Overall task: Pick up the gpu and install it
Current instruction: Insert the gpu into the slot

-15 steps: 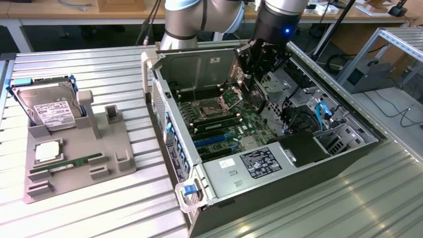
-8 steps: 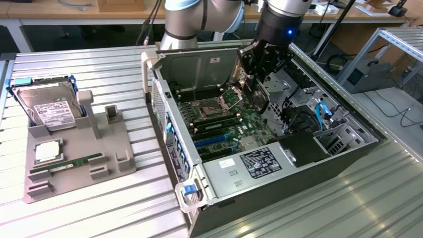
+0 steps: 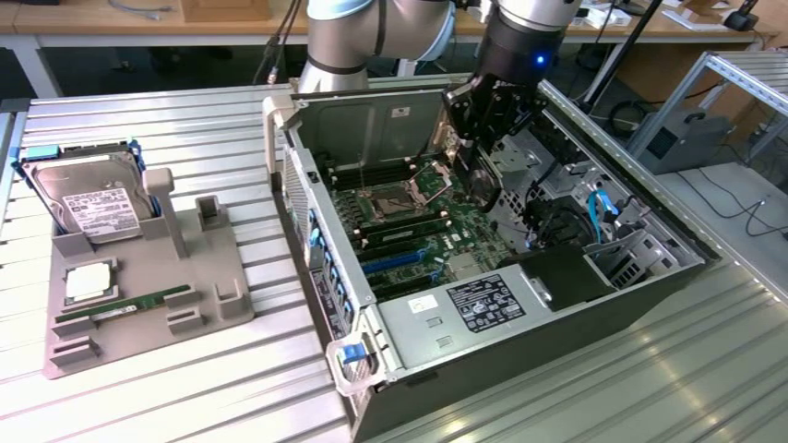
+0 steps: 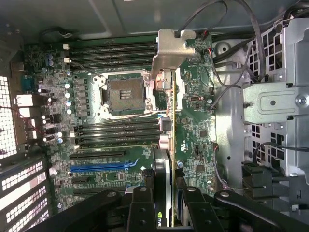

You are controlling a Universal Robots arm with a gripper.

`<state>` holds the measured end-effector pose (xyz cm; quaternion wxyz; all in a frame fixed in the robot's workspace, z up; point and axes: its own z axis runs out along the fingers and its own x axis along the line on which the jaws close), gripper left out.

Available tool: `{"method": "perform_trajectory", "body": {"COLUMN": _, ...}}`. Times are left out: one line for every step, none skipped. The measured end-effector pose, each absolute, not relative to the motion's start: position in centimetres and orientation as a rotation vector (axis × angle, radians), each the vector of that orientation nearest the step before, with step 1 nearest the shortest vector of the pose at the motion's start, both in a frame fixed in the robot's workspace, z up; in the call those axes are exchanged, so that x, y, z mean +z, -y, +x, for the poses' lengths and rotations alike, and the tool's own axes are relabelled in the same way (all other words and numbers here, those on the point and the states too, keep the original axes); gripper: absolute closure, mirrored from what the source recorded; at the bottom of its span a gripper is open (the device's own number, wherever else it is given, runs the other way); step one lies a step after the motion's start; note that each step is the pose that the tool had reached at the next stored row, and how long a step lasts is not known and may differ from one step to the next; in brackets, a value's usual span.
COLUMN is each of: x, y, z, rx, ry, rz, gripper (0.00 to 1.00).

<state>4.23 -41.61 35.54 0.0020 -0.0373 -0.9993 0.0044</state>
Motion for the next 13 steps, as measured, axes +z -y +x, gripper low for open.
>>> {"method": "perform_trajectory", "body": {"x": 35.54, "y": 41.61, "z": 4.23, "rx": 0.014, "ry": 3.135, "rz": -0.117, "gripper": 0.73}}
{"method": "perform_trajectory", "body": {"x": 35.54, "y": 41.61, "z": 4.23, "rx": 0.014, "ry": 3.135, "rz": -0.116, "gripper": 0.73}}
{"method": "perform_trajectory", "body": {"x": 35.54, "y": 41.61, "z": 4.23, "rx": 0.014, "ry": 3.136, "rz": -0.115, "gripper": 0.73}}
{"method": "perform_trajectory", "body": {"x": 35.55, "y": 41.61, "z": 4.23, "rx": 0.014, "ry": 3.136, "rz": -0.113, "gripper": 0.73}}
{"method": "perform_trajectory", "body": {"x": 35.54, "y": 41.61, "z": 4.23, "rx": 0.014, "ry": 3.136, "rz": -0.108, "gripper": 0.73}}
{"method": "perform_trajectory", "body": {"x": 35.55, "y": 41.61, "z": 4.23, "rx": 0.014, "ry": 3.136, "rz": -0.094, "gripper": 0.73}}
{"method": "perform_trajectory", "body": {"x": 35.54, "y": 41.61, "z": 4.23, "rx": 0.014, "ry": 3.137, "rz": -0.077, "gripper": 0.73}}
{"method": "perform_trajectory", "body": {"x": 35.55, "y": 41.61, "z": 4.23, "rx": 0.014, "ry": 3.137, "rz": -0.063, "gripper": 0.73}}
{"method": "perform_trajectory", "body": {"x": 35.54, "y": 41.61, "z": 4.23, "rx": 0.014, "ry": 3.137, "rz": -0.048, "gripper": 0.73}}
{"method": "perform_trajectory", "body": {"x": 35.54, "y": 41.61, "z": 4.23, "rx": 0.014, "ry": 3.138, "rz": -0.035, "gripper": 0.73}}
{"method": "perform_trajectory", "body": {"x": 35.54, "y": 41.61, "z": 4.23, "rx": 0.014, "ry": 3.138, "rz": -0.024, "gripper": 0.73}}
{"method": "perform_trajectory", "body": {"x": 35.54, "y": 41.61, "z": 4.23, "rx": 0.014, "ry": 3.138, "rz": -0.011, "gripper": 0.73}}
{"method": "perform_trajectory", "body": {"x": 35.54, "y": 41.61, "z": 4.23, "rx": 0.014, "ry": 3.138, "rz": 0.004, "gripper": 0.73}}
